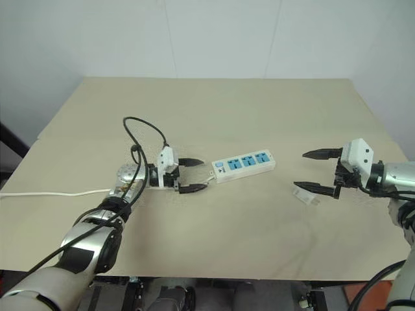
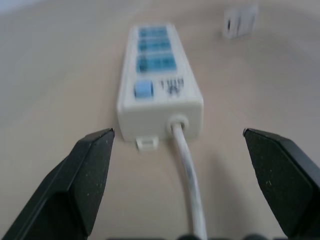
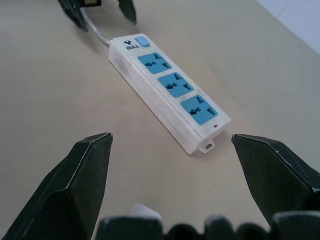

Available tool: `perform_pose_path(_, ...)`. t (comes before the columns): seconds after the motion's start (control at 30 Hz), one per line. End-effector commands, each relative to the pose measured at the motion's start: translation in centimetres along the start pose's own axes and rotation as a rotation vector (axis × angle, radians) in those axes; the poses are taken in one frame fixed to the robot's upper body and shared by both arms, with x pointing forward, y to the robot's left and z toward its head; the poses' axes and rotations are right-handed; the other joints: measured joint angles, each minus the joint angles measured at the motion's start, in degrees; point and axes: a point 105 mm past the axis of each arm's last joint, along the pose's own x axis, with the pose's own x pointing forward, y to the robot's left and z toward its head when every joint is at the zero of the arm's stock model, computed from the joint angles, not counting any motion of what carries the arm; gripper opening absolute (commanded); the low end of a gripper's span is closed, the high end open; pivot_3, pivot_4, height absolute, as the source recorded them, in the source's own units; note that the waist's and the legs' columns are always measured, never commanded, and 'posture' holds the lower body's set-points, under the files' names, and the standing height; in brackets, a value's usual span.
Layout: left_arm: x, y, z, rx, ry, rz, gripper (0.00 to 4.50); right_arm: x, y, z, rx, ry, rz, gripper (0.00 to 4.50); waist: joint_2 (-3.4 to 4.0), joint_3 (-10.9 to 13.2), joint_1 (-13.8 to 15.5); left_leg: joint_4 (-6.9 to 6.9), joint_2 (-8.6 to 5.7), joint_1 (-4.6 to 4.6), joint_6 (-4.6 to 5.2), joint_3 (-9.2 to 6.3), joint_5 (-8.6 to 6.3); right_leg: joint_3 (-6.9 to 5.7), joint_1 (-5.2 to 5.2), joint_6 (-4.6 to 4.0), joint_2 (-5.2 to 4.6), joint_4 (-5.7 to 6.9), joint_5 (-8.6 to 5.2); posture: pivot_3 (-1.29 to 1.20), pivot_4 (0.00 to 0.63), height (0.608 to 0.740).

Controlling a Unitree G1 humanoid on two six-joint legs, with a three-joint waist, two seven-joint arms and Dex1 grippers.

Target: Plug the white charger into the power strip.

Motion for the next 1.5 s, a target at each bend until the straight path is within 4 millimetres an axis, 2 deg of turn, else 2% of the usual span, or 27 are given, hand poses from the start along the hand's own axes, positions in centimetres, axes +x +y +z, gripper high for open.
perform_pose_path(0.03,0.8,0.9,0.2,0.008,0.062,0.032,4.49,0.5,0.2,0.4,-0.046,-0.044,-0.036,4.50,-0.02,0.0,0.1,0.00,0.00,-0.01,0.00,0.00,0.00,0.00,-0.01,0.00,-0.01,0.01,0.00,0.00,0.150,0.740)
perform_pose_path(0.13,1.4,1.0,0.0,-0.023,0.094,0.047,4.49,0.9,0.6,0.2,-0.077,-0.053,-0.053,4.50,-0.03,0.0,0.1,0.02,-0.02,0.02,0.00,-0.01,0.01,0.01,0.02,0.03,-0.03,0.05,0.01,0.00,0.150,0.740)
perform_pose_path(0.23,1.9,0.9,0.1,-0.028,0.108,0.033,3.91,1.1,1.0,-0.2,-0.100,-0.054,-0.066,4.50,-0.03,0.0,0.2,0.02,-0.03,0.04,0.00,-0.01,0.01,0.01,0.04,0.04,-0.03,0.06,0.02,0.00,0.150,0.740)
perform_pose_path(0.63,2.6,0.1,0.3,-0.042,0.073,-0.004,0.06,1.4,3.0,-1.2,-0.195,-0.044,-0.104,4.50,-0.04,0.0,0.1,0.04,-0.06,0.09,0.00,0.00,0.01,0.03,0.08,0.05,-0.06,0.02,0.02,0.00,0.150,0.740)
perform_pose_path(0.73,2.5,0.1,0.6,-0.016,0.056,-0.005,0.03,1.8,3.5,-1.2,-0.222,-0.057,-0.114,4.50,-0.06,0.0,0.1,0.04,-0.06,0.09,0.00,0.00,0.01,0.03,0.08,0.05,-0.06,0.03,0.02,0.00,0.150,0.740)
perform_pose_path(0.83,1.4,0.4,1.5,0.006,-0.001,-0.006,0.03,1.8,4.7,-1.2,-0.273,-0.079,-0.138,4.50,-0.05,0.0,0.0,0.04,-0.06,0.09,0.00,-0.01,0.01,0.03,0.08,0.05,-0.06,0.04,0.02,0.00,0.150,0.740)
perform_pose_path(0.97,-1.4,0.5,2.3,0.074,-0.046,0.006,0.03,2.1,5.6,-1.3,-0.280,-0.091,-0.147,4.50,-0.05,0.0,-0.5,0.03,-0.03,0.08,0.00,-0.05,0.01,0.10,-0.02,0.04,-0.03,0.07,0.02,0.00,0.150,0.740)
perform_pose_path(1.1,-4.8,-0.1,3.1,0.053,-0.050,0.037,0.03,2.8,5.9,-1.3,-0.272,-0.097,-0.158,4.50,-0.06,0.0,-1.8,0.03,0.02,0.09,0.00,-0.12,0.02,0.23,-0.05,0.04,0.00,0.10,0.02,0.00,0.150,0.740)
perform_pose_path(1.27,-7.1,-1.6,3.2,-0.045,-0.023,0.060,0.03,3.6,6.1,-1.2,-0.267,-0.112,-0.166,4.50,-0.07,0.0,-2.1,0.04,0.10,0.22,0.00,-0.21,0.02,0.30,0.03,0.04,0.01,0.06,0.02,0.00,0.150,0.740)
perform_pose_path(1.5,-7.5,-2.8,3.6,-0.078,-0.044,0.061,2.12,3.4,5.9,-1.1,-0.277,-0.101,-0.173,4.50,-0.09,0.0,-2.0,0.04,0.10,0.25,0.01,-0.23,0.02,0.31,0.07,0.03,0.02,-0.05,0.03,0.00,0.150,0.740)
